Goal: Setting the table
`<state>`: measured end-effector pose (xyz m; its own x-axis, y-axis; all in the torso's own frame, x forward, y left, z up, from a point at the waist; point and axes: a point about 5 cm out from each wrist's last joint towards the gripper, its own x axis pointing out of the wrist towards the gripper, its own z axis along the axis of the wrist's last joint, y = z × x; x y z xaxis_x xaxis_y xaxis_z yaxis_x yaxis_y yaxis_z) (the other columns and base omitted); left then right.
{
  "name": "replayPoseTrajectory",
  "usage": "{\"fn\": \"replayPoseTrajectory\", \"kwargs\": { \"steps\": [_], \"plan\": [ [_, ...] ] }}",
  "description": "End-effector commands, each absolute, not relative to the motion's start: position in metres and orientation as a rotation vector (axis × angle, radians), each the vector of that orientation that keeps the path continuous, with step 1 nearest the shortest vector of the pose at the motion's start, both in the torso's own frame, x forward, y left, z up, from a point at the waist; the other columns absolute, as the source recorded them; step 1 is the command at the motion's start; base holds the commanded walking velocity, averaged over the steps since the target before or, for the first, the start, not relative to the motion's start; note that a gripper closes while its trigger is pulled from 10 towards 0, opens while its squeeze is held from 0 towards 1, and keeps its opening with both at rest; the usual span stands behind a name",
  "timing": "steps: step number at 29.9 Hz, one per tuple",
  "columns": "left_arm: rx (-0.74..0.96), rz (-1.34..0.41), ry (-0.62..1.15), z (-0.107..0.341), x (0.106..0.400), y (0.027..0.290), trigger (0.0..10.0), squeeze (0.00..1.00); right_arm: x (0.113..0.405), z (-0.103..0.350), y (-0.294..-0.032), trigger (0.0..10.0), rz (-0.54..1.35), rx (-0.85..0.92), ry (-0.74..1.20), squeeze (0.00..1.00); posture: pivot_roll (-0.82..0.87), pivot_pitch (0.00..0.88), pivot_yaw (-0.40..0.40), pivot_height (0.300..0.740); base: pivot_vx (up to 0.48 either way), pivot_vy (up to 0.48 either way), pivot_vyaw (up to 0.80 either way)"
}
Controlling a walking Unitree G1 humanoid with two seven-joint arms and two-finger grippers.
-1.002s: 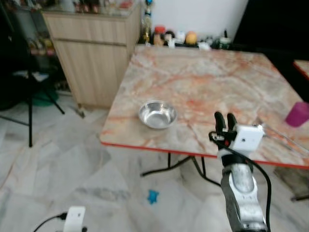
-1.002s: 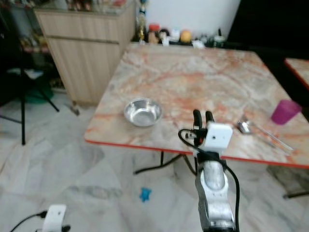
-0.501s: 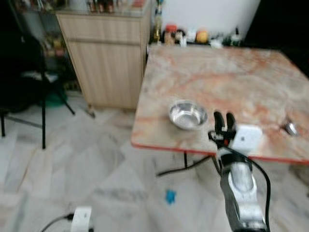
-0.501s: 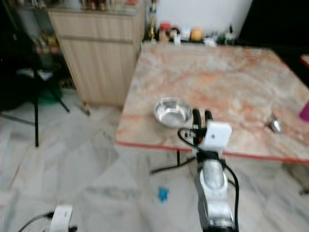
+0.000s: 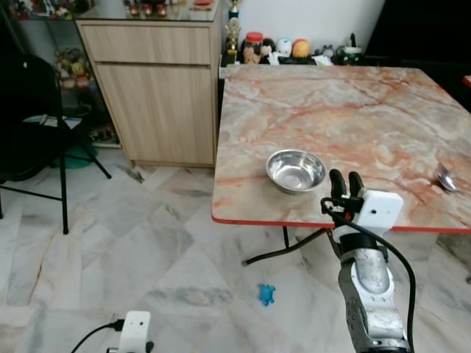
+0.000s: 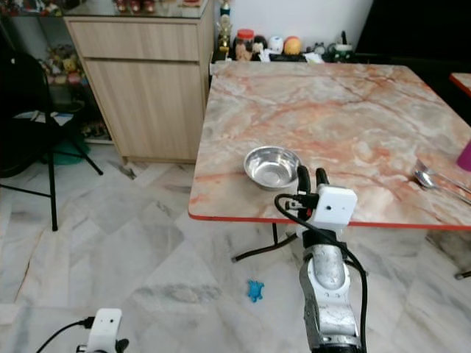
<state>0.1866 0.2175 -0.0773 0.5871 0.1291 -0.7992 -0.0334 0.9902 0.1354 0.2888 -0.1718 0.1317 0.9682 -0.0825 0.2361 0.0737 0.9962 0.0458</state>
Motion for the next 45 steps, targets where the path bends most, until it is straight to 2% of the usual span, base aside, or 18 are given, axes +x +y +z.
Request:
{"fn": "replayPoseTrajectory", "kwargs": {
  "steps": [1, 24, 31, 32, 33, 34, 45],
  "plan": [
    [0.113, 0.096, 0.960, -0.080, 0.179, 0.223, 10.0, 0.00, 0.289, 0.132, -0.174, 10.0, -0.087, 0.042, -0.237, 0.00, 0.06, 0.000, -0.015, 0.740, 0.300, 0.000, 0.00],
    [0.115, 0.085, 0.953, -0.079, 0.182, 0.219, 10.0, 0.00, 0.289, 0.129, -0.172, 10.0, -0.081, 0.045, -0.219, 0.00, 0.06, 0.000, -0.016, 0.740, 0.324, 0.000, 0.00],
    [0.116, 0.084, 0.950, -0.079, 0.182, 0.218, 10.0, 0.00, 0.286, 0.123, -0.175, 10.0, -0.102, 0.055, -0.190, 0.00, 0.06, 0.000, -0.018, 0.740, 0.000, 0.000, 0.00],
    [0.118, 0.081, 0.951, -0.079, 0.182, 0.218, 10.0, 0.00, 0.284, 0.120, -0.176, 10.0, -0.115, 0.078, -0.174, 0.58, 0.05, 0.000, -0.018, 0.740, 0.000, 0.000, 0.00],
    [0.119, 0.080, 0.952, -0.079, 0.182, 0.218, 10.0, 0.00, 0.284, 0.119, -0.177, 10.0, -0.121, 0.085, -0.168, 0.58, 0.05, 0.000, -0.018, 0.740, 0.000, 0.000, 0.00],
    [0.123, 0.078, 0.954, -0.079, 0.183, 0.217, 10.0, 0.00, 0.281, 0.116, -0.179, 10.0, -0.139, 0.109, -0.147, 1.00, 0.06, 0.000, -0.019, 0.740, 0.000, 0.000, 0.00],
    [0.133, 0.090, 0.951, -0.079, 0.184, 0.218, 10.0, 0.00, 0.270, 0.108, -0.200, 10.0, -0.267, 0.344, -0.098, 1.00, 0.05, 0.000, -0.019, 0.740, 0.000, 0.000, 0.00]
  ]
}}
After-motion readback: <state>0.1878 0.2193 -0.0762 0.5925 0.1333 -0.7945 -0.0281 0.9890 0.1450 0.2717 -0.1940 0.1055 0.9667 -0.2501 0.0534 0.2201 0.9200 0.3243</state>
